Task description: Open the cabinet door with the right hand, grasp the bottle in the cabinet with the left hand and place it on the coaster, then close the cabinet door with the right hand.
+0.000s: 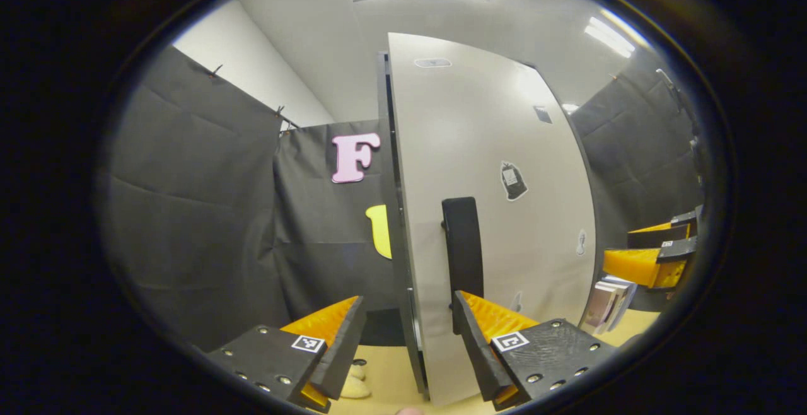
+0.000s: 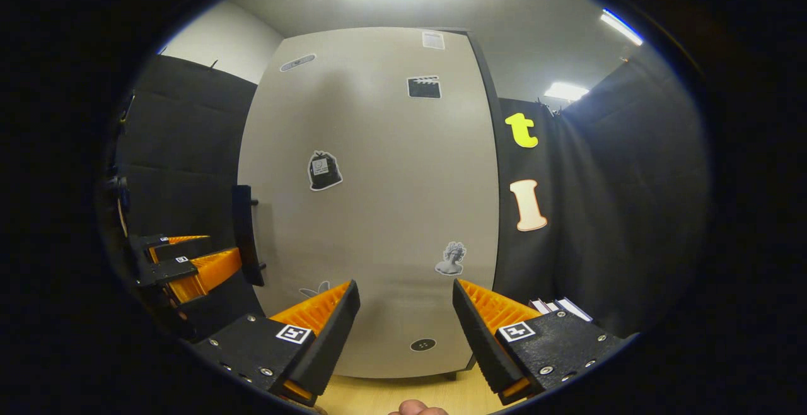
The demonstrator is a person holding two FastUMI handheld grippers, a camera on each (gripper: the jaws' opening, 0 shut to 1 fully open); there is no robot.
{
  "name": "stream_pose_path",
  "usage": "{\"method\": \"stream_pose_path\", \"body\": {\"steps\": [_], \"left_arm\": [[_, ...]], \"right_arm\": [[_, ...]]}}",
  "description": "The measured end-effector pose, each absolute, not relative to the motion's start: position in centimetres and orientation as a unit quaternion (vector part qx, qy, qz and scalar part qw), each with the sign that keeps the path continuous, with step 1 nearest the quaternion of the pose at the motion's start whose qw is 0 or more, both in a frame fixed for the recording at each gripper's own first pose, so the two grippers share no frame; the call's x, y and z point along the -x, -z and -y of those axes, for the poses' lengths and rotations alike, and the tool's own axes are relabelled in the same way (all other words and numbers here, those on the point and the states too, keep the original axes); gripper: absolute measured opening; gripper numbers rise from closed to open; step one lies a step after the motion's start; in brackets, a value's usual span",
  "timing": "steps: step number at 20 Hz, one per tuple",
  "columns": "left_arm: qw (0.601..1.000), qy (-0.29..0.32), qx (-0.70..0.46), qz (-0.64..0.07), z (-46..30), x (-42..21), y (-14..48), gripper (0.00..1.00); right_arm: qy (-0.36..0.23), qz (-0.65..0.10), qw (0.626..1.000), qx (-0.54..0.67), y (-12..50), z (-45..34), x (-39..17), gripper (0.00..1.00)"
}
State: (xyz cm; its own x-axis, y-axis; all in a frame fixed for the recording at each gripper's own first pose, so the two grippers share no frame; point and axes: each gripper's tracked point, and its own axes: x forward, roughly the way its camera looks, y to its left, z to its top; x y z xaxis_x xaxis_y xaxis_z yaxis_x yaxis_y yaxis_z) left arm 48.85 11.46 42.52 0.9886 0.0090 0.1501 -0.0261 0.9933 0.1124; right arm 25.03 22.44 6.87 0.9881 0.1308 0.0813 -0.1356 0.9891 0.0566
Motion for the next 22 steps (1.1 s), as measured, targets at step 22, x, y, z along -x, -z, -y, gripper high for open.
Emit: {"method": "stream_pose_path", "body": {"steps": [22], "left_arm": [[0.997,-0.016,-0.028,0.072,-11.82,-48.86,-43.19,0.81]], "right_arm": [[-0.036,0.041,0.997,-0.048,-7.5,-21.71,-24.74,0.92]]}}
